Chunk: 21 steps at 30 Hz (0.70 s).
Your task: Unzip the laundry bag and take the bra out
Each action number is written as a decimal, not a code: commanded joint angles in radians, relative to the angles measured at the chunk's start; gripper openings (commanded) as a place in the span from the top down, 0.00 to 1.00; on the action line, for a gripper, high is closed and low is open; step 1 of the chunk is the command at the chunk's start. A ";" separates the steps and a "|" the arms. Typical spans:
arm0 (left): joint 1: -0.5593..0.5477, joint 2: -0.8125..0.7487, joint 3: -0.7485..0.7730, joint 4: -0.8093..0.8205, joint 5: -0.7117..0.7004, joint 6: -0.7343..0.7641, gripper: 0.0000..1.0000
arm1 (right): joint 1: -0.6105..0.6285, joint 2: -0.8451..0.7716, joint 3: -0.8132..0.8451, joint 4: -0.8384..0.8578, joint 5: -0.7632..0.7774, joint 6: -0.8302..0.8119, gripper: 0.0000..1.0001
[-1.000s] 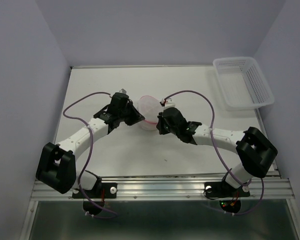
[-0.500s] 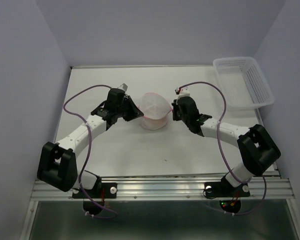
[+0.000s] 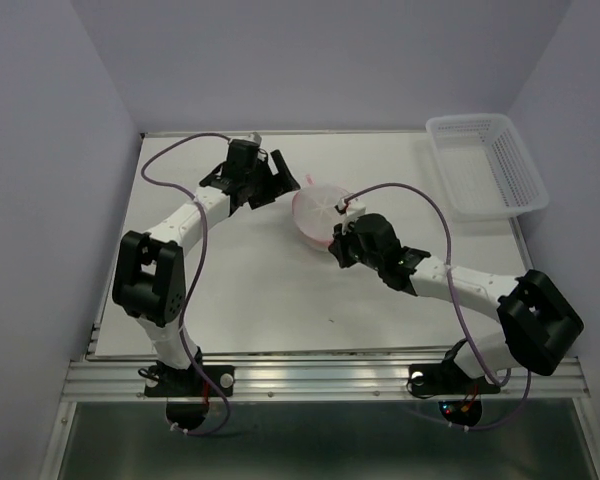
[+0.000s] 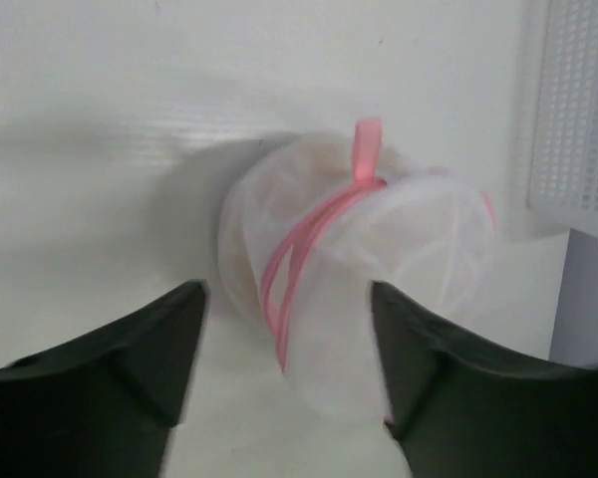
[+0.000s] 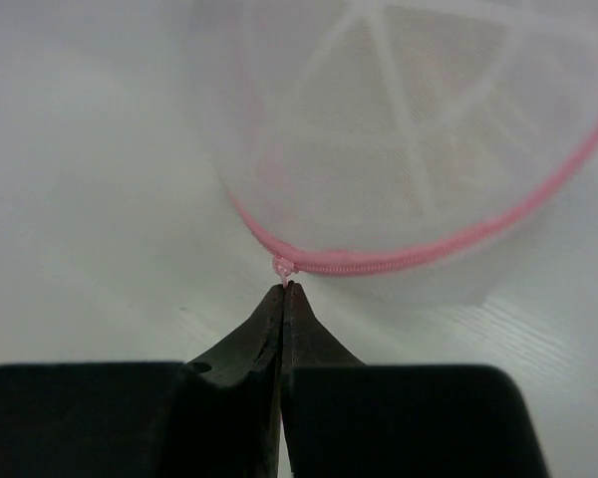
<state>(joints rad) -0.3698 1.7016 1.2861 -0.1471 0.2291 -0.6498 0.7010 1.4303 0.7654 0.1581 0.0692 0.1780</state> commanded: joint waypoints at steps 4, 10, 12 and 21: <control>0.009 -0.069 0.010 0.018 0.006 0.010 0.01 | 0.106 -0.059 0.011 0.021 -0.080 0.126 0.99; 0.000 -0.252 -0.250 0.076 0.027 -0.076 0.01 | 0.140 -0.016 0.041 0.049 -0.039 0.134 0.99; -0.009 -0.289 -0.310 0.128 0.041 -0.108 0.01 | 0.140 -0.010 0.037 0.047 -0.028 0.140 0.99; -0.135 -0.246 -0.380 0.280 0.122 -0.223 0.06 | 0.149 -0.070 -0.008 0.050 -0.037 0.152 0.99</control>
<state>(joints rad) -0.4690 1.4277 0.9089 -0.0040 0.2932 -0.8135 0.8394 1.4139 0.7616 0.1642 0.0181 0.3153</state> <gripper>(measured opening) 0.973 0.016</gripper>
